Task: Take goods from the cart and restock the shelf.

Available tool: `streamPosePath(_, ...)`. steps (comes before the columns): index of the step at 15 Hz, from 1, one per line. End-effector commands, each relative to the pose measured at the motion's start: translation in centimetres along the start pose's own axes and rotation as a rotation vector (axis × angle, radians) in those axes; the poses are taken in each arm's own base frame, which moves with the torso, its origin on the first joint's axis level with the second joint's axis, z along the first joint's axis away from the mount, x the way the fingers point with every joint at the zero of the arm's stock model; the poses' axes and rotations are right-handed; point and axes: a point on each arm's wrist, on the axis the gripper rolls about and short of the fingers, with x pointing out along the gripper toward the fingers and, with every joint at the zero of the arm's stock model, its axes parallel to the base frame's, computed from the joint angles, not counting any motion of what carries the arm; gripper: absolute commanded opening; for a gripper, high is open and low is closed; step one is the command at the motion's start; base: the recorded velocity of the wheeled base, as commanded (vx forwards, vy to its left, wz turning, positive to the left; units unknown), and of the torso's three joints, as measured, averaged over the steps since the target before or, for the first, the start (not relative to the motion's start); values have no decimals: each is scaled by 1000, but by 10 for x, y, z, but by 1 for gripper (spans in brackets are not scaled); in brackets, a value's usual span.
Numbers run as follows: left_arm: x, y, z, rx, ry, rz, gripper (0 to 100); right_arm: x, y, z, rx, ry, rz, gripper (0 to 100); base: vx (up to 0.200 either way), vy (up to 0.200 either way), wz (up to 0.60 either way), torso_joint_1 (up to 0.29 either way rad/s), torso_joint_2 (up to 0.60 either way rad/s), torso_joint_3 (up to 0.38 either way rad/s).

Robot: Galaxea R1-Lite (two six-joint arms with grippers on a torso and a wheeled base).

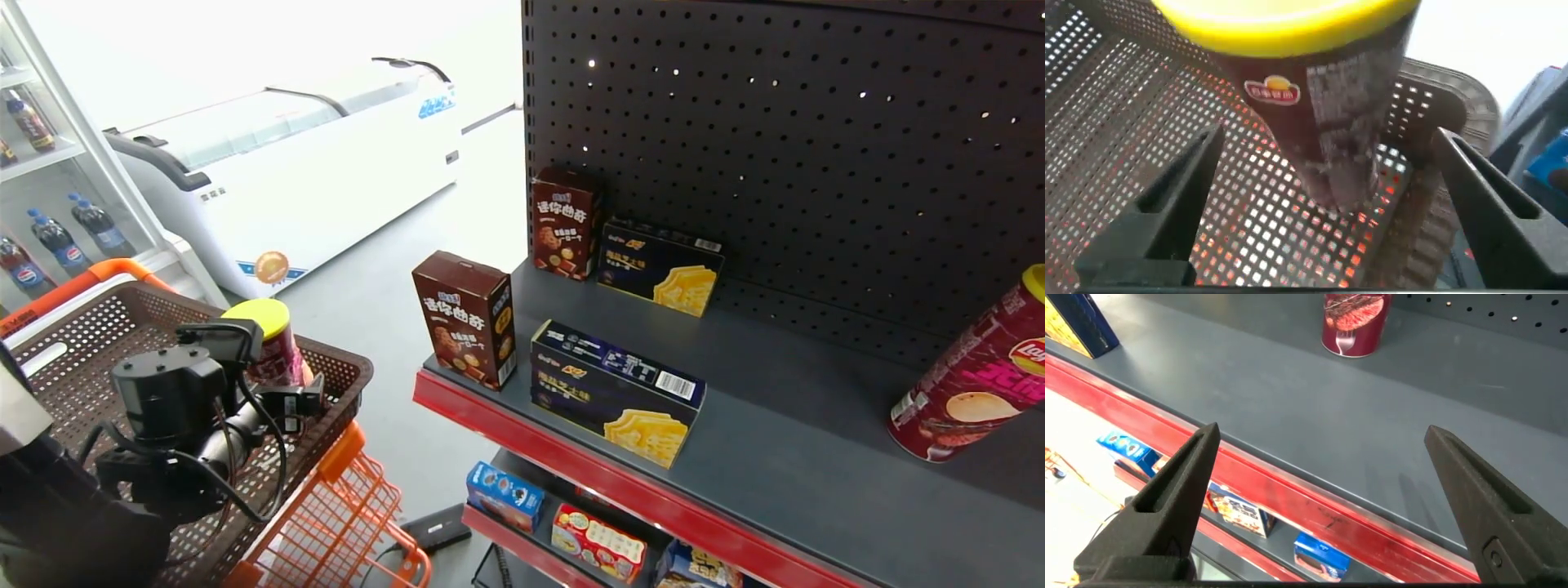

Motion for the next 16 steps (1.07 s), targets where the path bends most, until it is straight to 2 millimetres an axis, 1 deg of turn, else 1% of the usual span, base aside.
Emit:
streamPosePath(1,26,-8,-14,19,38,28,100,0,0,0,0,-1,1,100,0,0,0,0,0,0)
streamPosePath(4,48,-14,-3,22,-49,40,100,0,0,0,0,1,1,100,0,0,0,0,0,0)
streamPosePath(11,63,-16,9,-4,-122,67,100,0,0,0,0,1,1,100,0,0,0,0,0,0)
streamPosePath(12,65,-17,13,-8,-137,66,0,0,0,0,0,1,1,100,0,0,0,0,0,0)
streamPosePath(16,67,-17,20,2,-163,71,0,0,0,0,0,1,1,100,0,0,0,0,0,0)
